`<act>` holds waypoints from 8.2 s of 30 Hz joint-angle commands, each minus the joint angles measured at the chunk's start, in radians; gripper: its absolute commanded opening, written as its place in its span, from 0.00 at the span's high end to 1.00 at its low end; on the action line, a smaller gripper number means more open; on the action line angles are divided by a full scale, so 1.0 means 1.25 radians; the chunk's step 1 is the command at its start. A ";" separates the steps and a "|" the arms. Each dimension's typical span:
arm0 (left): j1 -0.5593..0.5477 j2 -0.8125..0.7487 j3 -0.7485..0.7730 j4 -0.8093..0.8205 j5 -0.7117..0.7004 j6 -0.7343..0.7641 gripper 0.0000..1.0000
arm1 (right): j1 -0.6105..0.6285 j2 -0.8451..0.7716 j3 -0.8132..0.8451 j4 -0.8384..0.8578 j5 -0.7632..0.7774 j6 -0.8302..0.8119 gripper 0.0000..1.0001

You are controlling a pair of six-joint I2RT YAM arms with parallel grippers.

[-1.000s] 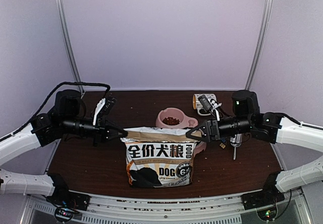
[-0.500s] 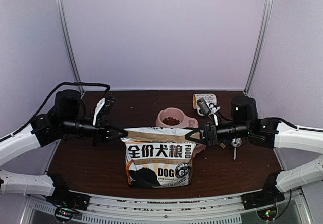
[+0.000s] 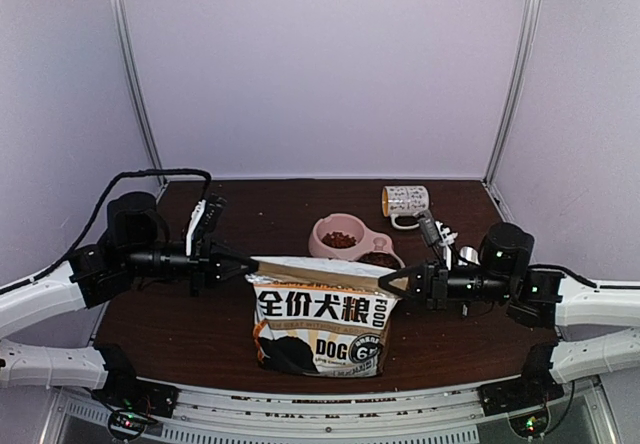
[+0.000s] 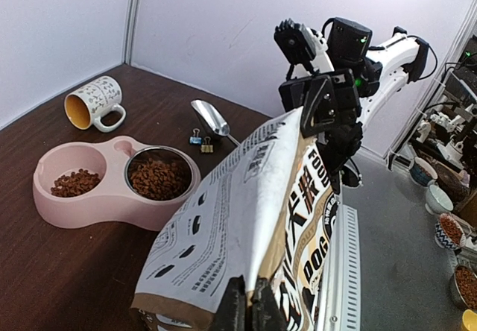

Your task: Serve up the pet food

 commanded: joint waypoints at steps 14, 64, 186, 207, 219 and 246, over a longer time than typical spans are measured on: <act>0.077 0.030 0.117 -0.132 0.024 0.054 1.00 | -0.022 0.083 0.462 -0.618 0.011 -0.362 0.32; 0.053 0.121 0.197 -0.228 0.102 0.165 0.55 | 0.076 0.595 0.889 -0.831 -0.033 -0.588 0.78; 0.064 0.201 0.281 -0.300 0.073 0.012 0.58 | 0.032 0.432 0.766 -1.011 0.016 -0.593 1.00; 0.064 0.171 0.191 -0.263 0.158 0.035 0.80 | 0.031 0.430 0.768 -1.007 0.018 -0.591 1.00; 0.064 0.139 0.192 -0.283 0.126 0.091 1.00 | 0.012 0.380 0.725 -1.034 0.077 -0.579 0.94; 0.075 0.135 0.269 -0.339 0.086 0.208 1.00 | -0.129 0.109 0.446 -0.706 0.140 -0.326 0.38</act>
